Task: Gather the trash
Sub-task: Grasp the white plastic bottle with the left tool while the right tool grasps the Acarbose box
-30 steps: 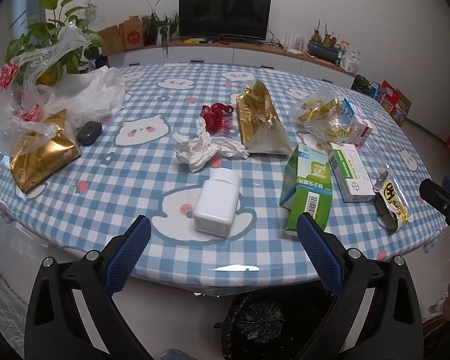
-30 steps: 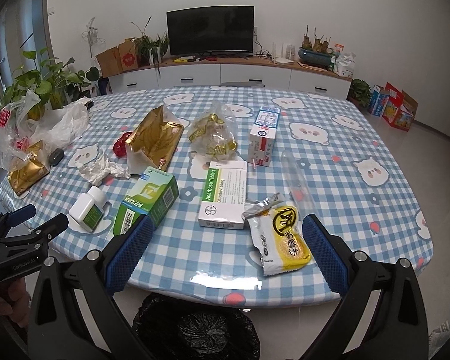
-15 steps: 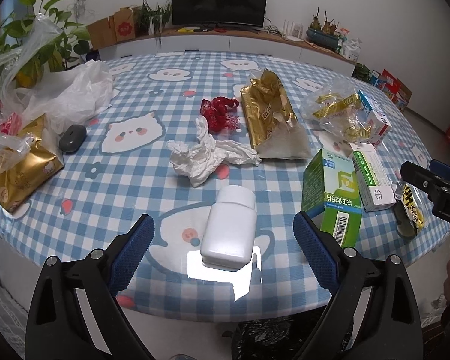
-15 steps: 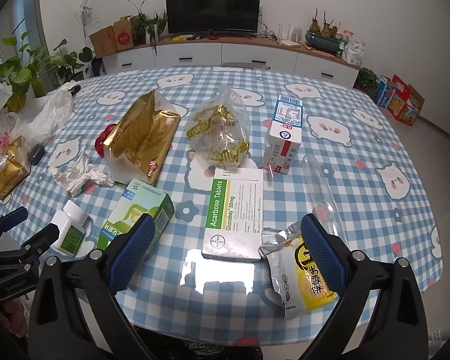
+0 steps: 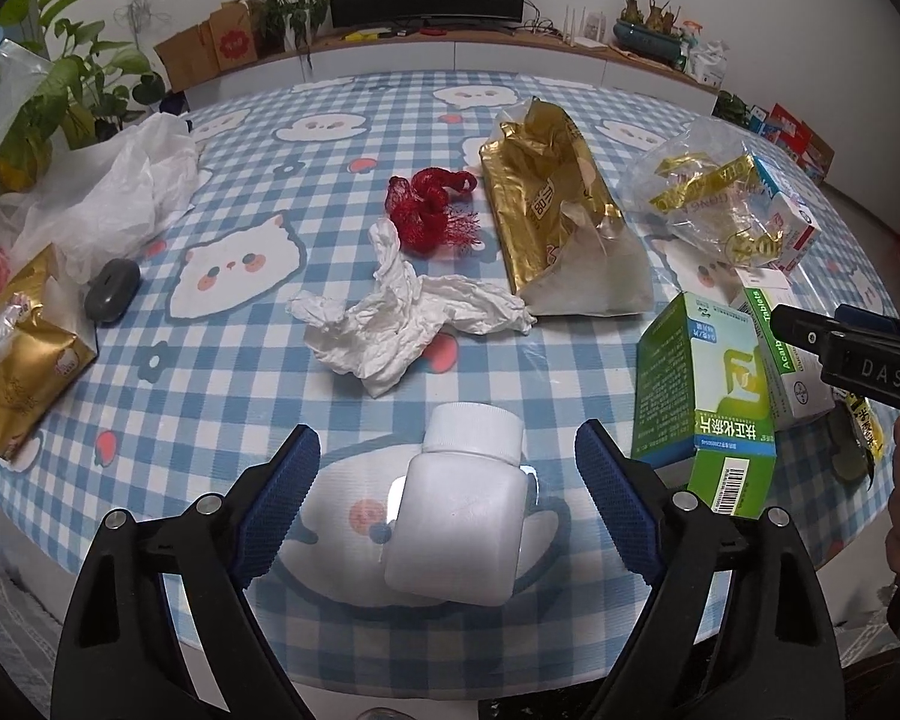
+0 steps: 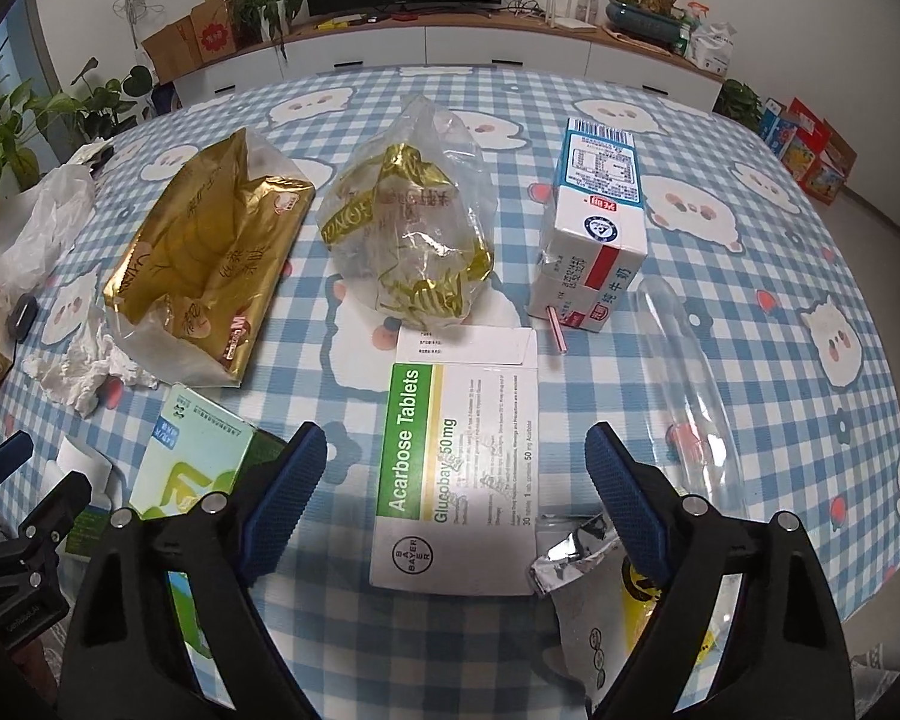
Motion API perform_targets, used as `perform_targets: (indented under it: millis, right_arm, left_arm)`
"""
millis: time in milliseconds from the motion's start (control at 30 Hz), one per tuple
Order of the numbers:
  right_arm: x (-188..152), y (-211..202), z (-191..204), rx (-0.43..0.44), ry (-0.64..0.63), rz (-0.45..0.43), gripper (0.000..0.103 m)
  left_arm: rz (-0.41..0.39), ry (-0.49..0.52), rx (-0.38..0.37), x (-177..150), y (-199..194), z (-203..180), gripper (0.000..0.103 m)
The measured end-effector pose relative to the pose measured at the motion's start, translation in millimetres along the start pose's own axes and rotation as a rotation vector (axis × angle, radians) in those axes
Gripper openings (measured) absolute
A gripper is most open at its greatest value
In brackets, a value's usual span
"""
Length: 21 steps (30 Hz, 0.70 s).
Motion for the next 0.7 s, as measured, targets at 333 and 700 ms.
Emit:
perform_targets:
  millis: [333, 700]
  right_arm:
    - [2.1, 16.9, 5.3, -0.004, -0.001, 0.036, 0.071]
    - [2.8, 21.9, 1.6, -0.036, 0.01, 0.037, 0.069]
  left_arm:
    - [0.045, 0.001, 0.02, 1.7, 16.7, -1.0, 0.077]
    - [0.079, -0.008, 0.005, -3.6, 24.7, -2.3, 0.063]
Point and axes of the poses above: each gripper's, at about its wrist camera, not at the fingertips, and y roughly the way its jaws point, z to its left, x to its top, the point moved 1 cm from there along y, roughly the way its jaws point, and after that the axes turned 8 degrees about x, right-handed, at the moved point
